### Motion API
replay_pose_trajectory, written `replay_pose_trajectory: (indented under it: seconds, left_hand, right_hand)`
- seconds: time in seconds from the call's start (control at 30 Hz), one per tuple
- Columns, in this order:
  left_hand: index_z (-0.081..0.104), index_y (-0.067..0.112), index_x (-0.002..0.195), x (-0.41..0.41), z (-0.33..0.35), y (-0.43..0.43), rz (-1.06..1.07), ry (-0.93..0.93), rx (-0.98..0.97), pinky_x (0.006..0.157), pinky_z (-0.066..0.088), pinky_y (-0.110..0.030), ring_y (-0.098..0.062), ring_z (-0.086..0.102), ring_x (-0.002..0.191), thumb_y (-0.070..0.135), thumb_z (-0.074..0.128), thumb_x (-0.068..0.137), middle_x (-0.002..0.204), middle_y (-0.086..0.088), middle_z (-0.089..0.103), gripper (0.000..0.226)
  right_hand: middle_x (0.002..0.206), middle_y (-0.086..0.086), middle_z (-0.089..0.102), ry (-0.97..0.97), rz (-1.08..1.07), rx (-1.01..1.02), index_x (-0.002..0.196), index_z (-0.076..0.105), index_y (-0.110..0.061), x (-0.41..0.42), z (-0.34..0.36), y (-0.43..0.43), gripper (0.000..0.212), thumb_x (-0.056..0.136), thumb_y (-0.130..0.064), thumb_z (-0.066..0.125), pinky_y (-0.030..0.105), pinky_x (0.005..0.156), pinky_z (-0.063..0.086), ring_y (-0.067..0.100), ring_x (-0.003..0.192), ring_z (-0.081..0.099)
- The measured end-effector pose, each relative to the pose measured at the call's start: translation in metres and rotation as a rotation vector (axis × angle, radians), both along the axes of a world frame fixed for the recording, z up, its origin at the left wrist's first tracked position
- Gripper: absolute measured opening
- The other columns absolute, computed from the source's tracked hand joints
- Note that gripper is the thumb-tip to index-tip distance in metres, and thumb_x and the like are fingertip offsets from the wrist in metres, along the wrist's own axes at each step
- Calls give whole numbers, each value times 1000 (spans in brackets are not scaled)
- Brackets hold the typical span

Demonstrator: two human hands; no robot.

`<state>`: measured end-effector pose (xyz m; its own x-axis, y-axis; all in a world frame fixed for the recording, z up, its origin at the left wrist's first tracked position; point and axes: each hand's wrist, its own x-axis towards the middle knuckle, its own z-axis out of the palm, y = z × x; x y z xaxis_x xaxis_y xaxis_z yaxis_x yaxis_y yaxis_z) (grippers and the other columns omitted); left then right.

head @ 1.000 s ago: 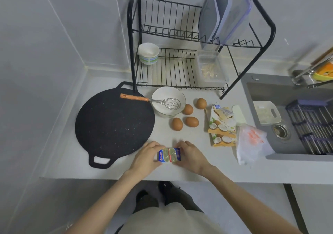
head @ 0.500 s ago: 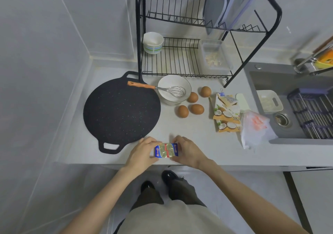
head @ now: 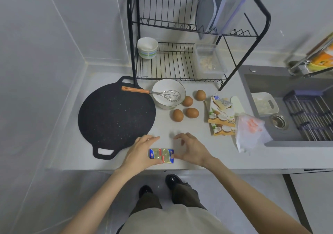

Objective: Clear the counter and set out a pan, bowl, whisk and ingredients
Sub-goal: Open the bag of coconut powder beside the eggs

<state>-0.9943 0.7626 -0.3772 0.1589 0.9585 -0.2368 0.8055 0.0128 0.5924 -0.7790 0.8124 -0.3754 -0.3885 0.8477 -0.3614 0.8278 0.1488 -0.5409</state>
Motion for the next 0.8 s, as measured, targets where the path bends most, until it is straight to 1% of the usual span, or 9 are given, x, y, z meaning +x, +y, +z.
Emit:
replay_pose_trajectory:
  seconds: [0.07,0.17,0.27,0.33,0.43,0.6,0.67,0.73,0.8]
  left_hand:
    - [39,28,143,10,4,13,32,-45,17,103,39,-29,-10,36,124,43,76,74,137,12,40,80]
    - [39,26,143,26,8,32,99,-110,30,106,33,-26,-12,36,130,40,70,80,140,9,39,71]
    - [36,23,145,53,8,57,172,-159,12,106,31,-25,-13,35,133,38,67,84,143,6,37,70]
    - [35,21,145,67,5,72,238,-184,-1,107,34,-28,-15,39,131,37,69,83,143,3,39,73]
    - [39,17,142,84,0,90,355,-188,3,104,39,-33,-19,45,126,32,74,79,138,-3,44,74]
    - [49,17,133,101,-7,108,470,-201,-12,99,42,-34,-21,51,116,28,77,74,126,-3,52,67]
    - [52,18,128,108,-8,113,505,-219,-14,97,45,-38,-21,54,112,27,77,74,119,2,54,60]
    - [58,19,119,114,-7,116,527,-231,16,92,48,-39,-21,58,105,24,76,74,106,8,55,49]
    - [60,19,114,117,-8,117,538,-238,28,89,49,-39,-21,59,100,21,75,74,101,10,54,43]
  right_hand:
    - [105,-4,49,51,-44,70,124,53,-22,14,6,15,52,78,-36,73,32,83,48,9,87,45]
    - [112,2,52,132,-108,193,121,57,-15,28,10,35,42,82,-20,70,30,88,45,12,93,45]
    - [118,6,53,163,-112,251,122,57,-13,43,10,61,42,81,-12,69,19,89,35,20,106,50]
    - [122,7,51,150,-98,264,124,55,-12,49,9,78,46,81,-9,67,14,88,31,22,114,48]
    - [126,7,49,109,-69,258,128,54,-16,56,9,102,49,81,-12,65,25,87,38,25,119,47]
    - [130,-4,49,24,33,183,125,54,-31,58,-3,130,44,81,-28,59,29,83,42,21,125,42]
    - [129,0,49,22,58,149,126,52,-29,60,-5,136,45,82,-28,60,32,87,42,22,124,42]
    - [129,5,49,30,74,137,130,50,-22,61,-6,139,48,84,-25,64,29,87,39,25,121,44]
    - [129,6,50,38,100,139,131,49,-20,60,-7,139,49,85,-26,64,28,87,39,25,118,47]
